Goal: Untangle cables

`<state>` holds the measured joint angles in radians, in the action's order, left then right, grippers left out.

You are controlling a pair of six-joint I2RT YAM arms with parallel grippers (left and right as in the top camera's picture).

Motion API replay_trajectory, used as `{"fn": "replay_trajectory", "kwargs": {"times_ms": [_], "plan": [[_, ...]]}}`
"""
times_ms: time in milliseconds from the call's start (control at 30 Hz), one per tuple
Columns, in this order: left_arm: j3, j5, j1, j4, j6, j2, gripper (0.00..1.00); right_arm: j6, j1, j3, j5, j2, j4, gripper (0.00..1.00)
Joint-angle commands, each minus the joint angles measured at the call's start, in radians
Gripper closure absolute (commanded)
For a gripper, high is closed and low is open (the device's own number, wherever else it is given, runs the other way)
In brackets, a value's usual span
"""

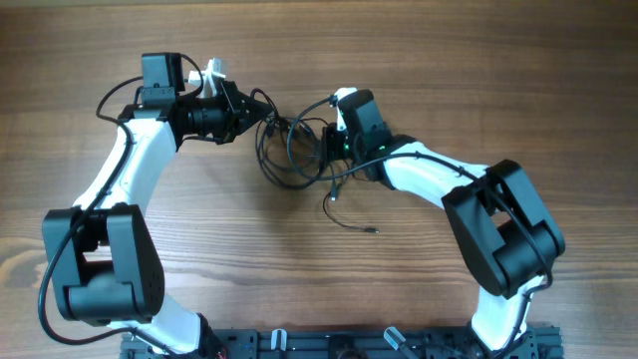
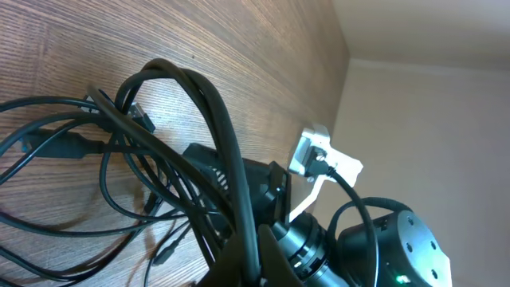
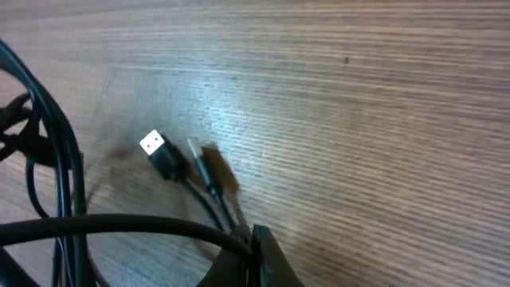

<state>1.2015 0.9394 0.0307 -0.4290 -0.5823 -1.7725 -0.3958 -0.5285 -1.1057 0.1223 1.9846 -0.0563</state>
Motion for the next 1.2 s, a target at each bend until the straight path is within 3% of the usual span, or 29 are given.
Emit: {"fn": "replay_trajectory", "kwargs": {"times_ms": [0,267,700,933,1167], "plan": [[-0.005,0.001,0.0,0.002,-0.006,0.026,0.96,0.0,0.046,0.0,-0.031,-0.112,-0.01,0.96],[-0.005,0.002,0.0,0.002,0.002,0.026,0.96,-0.003,0.057,0.001,0.104,-0.27,-0.109,0.96],[-0.005,0.021,-0.03,0.0,0.108,0.026,0.96,-0.238,0.055,0.001,0.193,-0.266,-0.168,0.96],[-0.005,0.029,-0.09,0.006,0.108,0.026,0.96,-0.299,0.055,0.001,0.16,-0.256,-0.171,0.96],[-0.005,0.13,-0.117,0.021,0.103,0.026,0.96,-0.374,0.05,0.001,0.145,-0.198,-0.171,0.96]]}}
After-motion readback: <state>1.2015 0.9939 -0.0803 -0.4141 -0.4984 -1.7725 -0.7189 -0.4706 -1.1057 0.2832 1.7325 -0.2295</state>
